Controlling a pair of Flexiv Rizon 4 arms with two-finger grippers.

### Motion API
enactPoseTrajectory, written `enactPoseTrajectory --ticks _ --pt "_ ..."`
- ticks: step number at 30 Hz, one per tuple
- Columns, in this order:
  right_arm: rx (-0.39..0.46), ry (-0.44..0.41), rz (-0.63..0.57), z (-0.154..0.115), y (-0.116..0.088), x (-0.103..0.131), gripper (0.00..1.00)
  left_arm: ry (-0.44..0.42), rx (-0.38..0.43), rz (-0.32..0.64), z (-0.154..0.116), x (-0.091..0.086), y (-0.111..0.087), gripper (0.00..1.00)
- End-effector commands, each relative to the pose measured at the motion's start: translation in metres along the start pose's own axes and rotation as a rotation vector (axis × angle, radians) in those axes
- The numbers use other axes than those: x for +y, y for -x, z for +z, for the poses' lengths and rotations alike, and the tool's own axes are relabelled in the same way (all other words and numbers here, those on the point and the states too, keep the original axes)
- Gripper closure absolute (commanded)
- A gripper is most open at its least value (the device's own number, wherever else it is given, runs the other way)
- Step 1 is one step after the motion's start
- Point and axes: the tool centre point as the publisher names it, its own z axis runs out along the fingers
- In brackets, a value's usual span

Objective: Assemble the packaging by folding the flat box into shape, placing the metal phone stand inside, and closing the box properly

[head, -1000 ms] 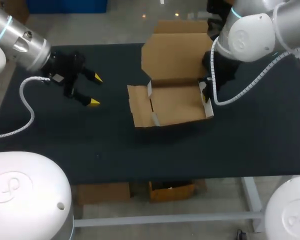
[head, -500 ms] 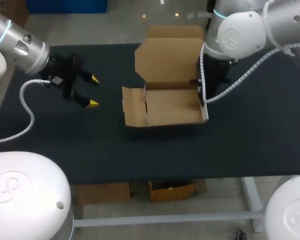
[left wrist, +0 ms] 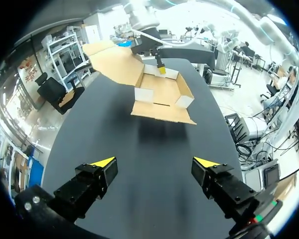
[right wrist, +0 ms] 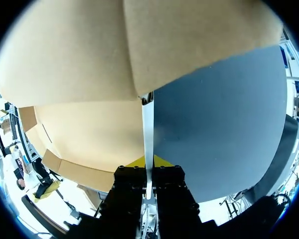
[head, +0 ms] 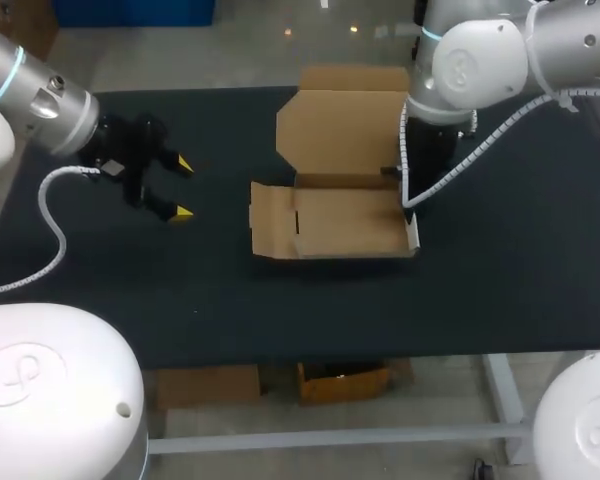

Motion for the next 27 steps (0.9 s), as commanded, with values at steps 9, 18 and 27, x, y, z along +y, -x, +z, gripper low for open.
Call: enactPoseTrajectory --ticks 9,18,27 --pt "-0.025 -0.071 0.007 -0.001 -0.009 0.007 1.00 0.005 0.012 -0.009 -0.003 0.006 -0.001 0.00" --pt "-0.031 -0.079 0.002 -0.001 -0.012 0.007 1.00 -0.010 0.003 0.008 -0.001 0.001 0.003 0.00" --pt "-0.042 -0.125 -0.005 0.010 -0.026 0.006 1.00 -0.056 -0.029 0.030 -0.003 -0.003 0.008 0.00"
